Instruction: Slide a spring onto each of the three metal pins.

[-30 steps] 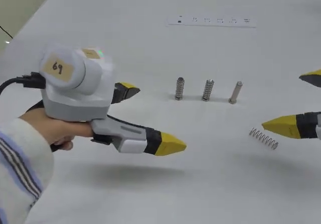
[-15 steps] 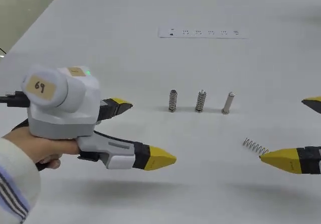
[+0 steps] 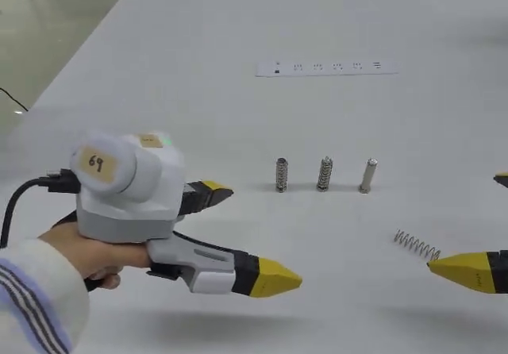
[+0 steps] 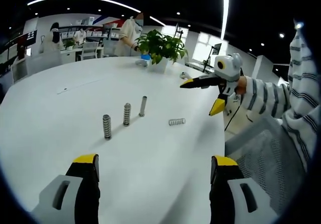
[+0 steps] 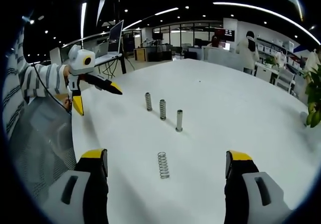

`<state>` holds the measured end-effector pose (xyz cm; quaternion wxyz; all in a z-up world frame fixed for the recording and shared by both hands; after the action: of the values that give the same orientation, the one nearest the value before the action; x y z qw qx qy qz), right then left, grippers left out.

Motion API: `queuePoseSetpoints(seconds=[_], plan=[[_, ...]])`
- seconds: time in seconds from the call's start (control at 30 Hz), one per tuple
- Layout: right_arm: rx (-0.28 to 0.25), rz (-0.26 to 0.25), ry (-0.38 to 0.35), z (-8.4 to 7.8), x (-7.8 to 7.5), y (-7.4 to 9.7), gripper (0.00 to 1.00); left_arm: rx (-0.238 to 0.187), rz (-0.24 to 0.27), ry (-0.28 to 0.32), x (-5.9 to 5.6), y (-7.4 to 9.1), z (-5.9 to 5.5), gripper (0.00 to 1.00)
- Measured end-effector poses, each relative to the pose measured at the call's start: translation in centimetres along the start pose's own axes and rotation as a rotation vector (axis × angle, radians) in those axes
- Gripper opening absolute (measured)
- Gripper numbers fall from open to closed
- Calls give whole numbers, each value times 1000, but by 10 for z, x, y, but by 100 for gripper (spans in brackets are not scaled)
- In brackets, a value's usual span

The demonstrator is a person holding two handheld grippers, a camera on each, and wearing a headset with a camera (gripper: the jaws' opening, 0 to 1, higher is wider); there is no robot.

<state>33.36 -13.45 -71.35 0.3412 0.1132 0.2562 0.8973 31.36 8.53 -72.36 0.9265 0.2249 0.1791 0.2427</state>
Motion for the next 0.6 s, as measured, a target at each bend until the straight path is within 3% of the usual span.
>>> queuePoseSetpoints(seconds=[0.13,0.2,0.37,0.6], plan=[[6,9,3,-2,3,0,96,-5,-26,-6,-9,-9,7,87],[5,10,3,-3,4,0,96,-6,-17,-42,-10,-12,11,82],[-35,13,-27,-1,7,4,97,-21,-32,-60,-15,-22,22,78],[-38,-4,-39,-6,6,10,97,16,-74,-141,-24,-37,35,72]])
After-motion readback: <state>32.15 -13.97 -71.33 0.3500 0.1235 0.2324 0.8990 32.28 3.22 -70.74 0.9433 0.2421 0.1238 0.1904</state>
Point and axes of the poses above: the centre of the closed fingertips' face, and the gripper's own axes: y roughly backward along the fingers, x roughly to its left, z roughly out of its top, the point moved 3 cm from there along y, roughly backward along the fingers, and after that the axes turned 2 degrees about -z, right-handed, at the moved point
